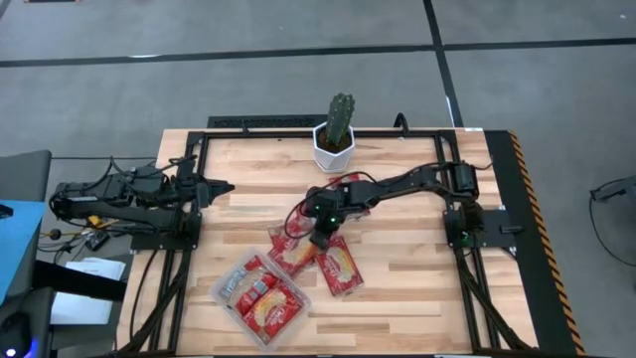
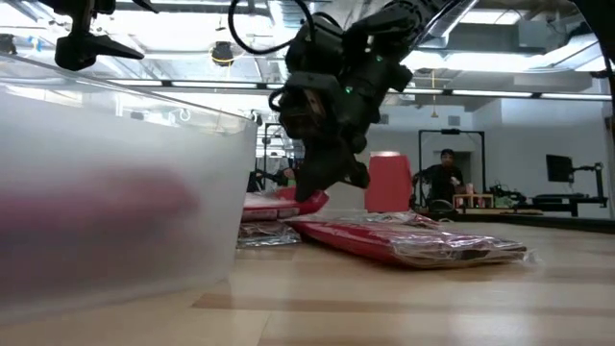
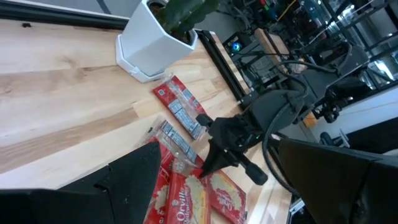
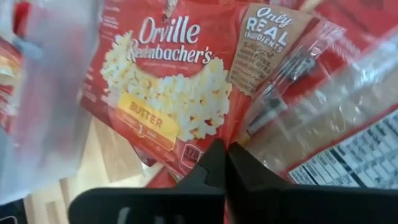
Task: Sort popcorn bags into baskets
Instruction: Put the red popcorn bag into the transparent bin
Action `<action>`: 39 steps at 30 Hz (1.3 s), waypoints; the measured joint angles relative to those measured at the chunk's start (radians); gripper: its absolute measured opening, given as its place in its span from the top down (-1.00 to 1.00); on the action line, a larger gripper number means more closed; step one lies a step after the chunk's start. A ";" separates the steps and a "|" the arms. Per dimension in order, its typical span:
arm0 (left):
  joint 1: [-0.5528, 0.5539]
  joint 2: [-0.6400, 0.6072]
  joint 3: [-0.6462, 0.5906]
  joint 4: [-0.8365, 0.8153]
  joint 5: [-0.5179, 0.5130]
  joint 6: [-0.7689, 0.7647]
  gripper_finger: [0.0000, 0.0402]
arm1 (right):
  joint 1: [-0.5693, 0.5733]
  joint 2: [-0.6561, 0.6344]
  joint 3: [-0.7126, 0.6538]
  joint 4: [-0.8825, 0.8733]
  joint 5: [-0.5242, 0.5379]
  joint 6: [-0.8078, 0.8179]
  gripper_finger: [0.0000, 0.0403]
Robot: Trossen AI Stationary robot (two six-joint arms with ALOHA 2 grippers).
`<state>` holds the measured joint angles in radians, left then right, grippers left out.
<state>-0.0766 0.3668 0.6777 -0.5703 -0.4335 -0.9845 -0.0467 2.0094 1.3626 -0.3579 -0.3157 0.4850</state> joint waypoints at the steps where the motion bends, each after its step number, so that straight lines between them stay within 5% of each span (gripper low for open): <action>1: 0.000 0.000 0.000 0.000 0.000 0.000 -0.57 | 0.000 0.000 0.016 -0.013 0.000 -0.002 0.97; 26: 0.000 0.000 0.000 0.000 -0.007 -0.006 -0.57 | 0.036 0.000 0.473 -0.297 0.088 -0.094 0.98; 39: 0.000 0.000 0.000 -0.018 -0.038 0.002 -0.57 | 0.168 -0.002 0.601 -0.174 0.109 -0.059 0.98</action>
<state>-0.0768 0.3664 0.6777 -0.5885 -0.4718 -0.9825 0.1211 2.0079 1.9640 -0.5324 -0.2070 0.4265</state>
